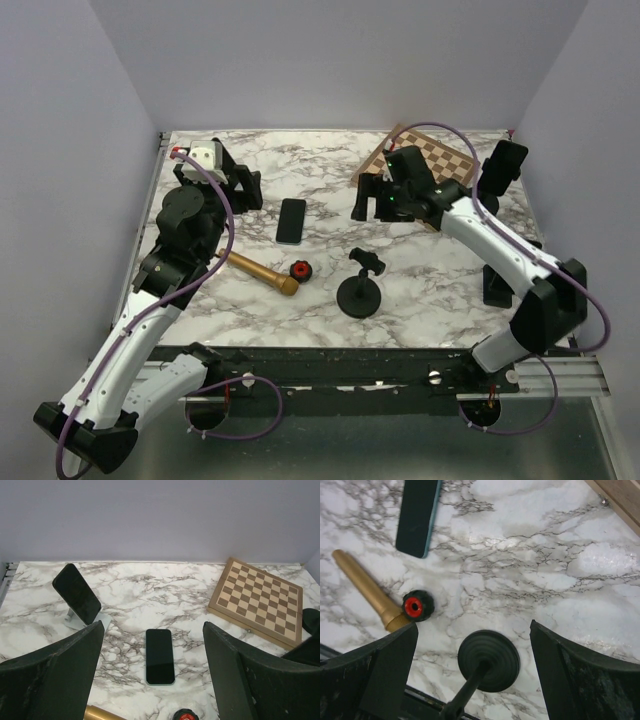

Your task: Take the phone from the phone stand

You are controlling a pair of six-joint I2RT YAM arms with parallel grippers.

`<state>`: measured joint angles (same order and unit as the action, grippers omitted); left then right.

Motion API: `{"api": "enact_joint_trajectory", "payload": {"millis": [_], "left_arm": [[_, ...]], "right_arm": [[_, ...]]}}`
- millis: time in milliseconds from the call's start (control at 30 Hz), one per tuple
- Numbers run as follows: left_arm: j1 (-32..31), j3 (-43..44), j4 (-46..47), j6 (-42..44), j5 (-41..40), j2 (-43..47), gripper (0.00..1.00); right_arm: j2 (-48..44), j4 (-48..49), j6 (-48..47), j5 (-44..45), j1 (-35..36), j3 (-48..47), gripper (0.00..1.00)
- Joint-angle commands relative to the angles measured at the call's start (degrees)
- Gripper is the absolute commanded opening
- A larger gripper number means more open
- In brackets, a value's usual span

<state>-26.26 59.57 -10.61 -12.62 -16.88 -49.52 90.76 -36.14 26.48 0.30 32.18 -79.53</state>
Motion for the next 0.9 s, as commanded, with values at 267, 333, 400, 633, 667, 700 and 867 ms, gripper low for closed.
{"api": "enact_joint_trajectory", "payload": {"millis": [267,333,400,633,667,700,867], "left_arm": [[0.25,1.85,-2.48,-3.2,1.99,3.16,0.88],[0.25,1.86,-2.57,-3.16,1.78,2.96,0.88],[0.25,1.88,-2.69,-3.15,1.69,2.69,0.88],[0.26,2.25,-3.06,-3.48,2.03,1.81,0.88],[0.25,2.26,-3.13,-3.46,1.9,1.6,0.88],[0.25,2.17,-3.11,-3.46,1.93,1.53,0.88],[0.25,2.28,-3.28,-3.59,1.76,1.25,0.88]], "right_arm": [[-22.01,-0.63,-0.92,-20.77,0.33,9.62,0.95],[-22.4,-1.24,-1.28,-22.32,0.88,10.93,0.9],[-22.94,-2.88,-1.76,-21.28,1.96,11.12,0.85],[-24.19,-4.23,-2.26,-21.2,5.32,11.15,0.72],[-24.06,-4.64,-2.63,-21.51,5.78,11.22,0.72],[-23.9,-5.12,-3.07,-21.41,6.37,11.36,0.72],[-24.53,-7.48,-3.3,-14.1,8.09,14.04,0.71]]}}
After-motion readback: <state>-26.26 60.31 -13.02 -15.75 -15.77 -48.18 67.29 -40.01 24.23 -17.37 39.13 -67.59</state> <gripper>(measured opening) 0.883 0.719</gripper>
